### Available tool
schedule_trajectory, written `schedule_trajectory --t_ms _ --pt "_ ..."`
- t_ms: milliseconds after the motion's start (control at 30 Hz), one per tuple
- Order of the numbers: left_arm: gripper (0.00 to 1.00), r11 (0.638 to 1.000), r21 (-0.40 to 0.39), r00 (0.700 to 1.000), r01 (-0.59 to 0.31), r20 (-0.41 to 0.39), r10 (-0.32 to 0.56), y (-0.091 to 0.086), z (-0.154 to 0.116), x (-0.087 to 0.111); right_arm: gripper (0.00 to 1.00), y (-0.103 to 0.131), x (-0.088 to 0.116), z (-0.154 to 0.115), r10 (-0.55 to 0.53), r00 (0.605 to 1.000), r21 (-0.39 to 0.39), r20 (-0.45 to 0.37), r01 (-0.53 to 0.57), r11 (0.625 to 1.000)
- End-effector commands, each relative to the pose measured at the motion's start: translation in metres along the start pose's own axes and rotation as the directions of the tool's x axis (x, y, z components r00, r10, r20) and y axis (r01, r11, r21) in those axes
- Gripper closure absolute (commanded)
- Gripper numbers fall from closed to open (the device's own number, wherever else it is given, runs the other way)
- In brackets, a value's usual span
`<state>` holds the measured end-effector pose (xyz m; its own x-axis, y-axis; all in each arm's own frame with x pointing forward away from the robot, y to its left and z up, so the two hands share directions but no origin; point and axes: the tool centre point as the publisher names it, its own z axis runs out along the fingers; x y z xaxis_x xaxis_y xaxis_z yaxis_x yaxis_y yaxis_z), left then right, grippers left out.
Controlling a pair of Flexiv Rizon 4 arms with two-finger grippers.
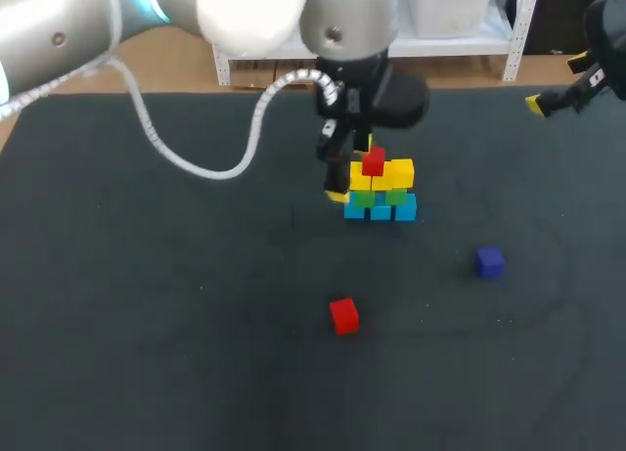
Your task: Place the blue cubes, place green cubes on the blue cubes, place the yellow cubes on the green cubes, then place the red cubes on the yellow cubes, and place purple cube on the red cubes.
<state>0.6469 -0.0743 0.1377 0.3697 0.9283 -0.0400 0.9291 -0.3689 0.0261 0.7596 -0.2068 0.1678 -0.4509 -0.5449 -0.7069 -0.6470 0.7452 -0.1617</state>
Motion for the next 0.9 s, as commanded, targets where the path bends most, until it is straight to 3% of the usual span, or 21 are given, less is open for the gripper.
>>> schedule_trajectory --t_ms 33,133,333,633,733,833,900 --pt "0.0 0.993 -0.099 0.998 -0.062 0.017 0.064 -0.015 0.006 0.011 0.0 0.004 0.0 -0.002 0.002 1.0 0.053 -0.003 -0.002 0.999" --pt "0.0 0.987 -0.091 0.989 -0.136 0.04 0.14 -0.023 0.01 0.009 0.0 0.004 0.0 -0.002 0.002 1.0 0.053 -0.003 -0.002 0.999" --pt "0.0 0.969 -0.035 0.97 -0.244 -0.028 0.243 -0.034 0.03 0.005 0.0 0.004 0.0 -0.002 0.002 1.0 0.053 -0.003 -0.002 0.999" --pt "0.0 0.888 0.067 0.89 -0.455 -0.007 0.456 -0.059 0.063 -0.002 0.0 0.004 0.0 -0.002 0.002 1.0 0.053 -0.003 -0.002 0.999" --pt "0.0 0.862 0.1 0.867 -0.498 0.022 0.498 -0.063 0.074 -0.001 0.0 0.004 0.0 -0.002 0.002 1.0 0.053 -0.003 -0.002 0.999" --pt "0.0 0.853 0.076 0.856 -0.517 0.041 0.515 -0.063 0.081 -0.002 0.0 0.004 0.0 -0.002 0.002 1.0 0.053 -0.003 -0.002 0.999" --pt "0.0 0.845 0.077 0.848 -0.529 0.017 0.53 -0.062 0.089 -0.004 0.0 0.004 0.0 -0.002 0.002 1.0 0.053 -0.003 -0.002 0.999"
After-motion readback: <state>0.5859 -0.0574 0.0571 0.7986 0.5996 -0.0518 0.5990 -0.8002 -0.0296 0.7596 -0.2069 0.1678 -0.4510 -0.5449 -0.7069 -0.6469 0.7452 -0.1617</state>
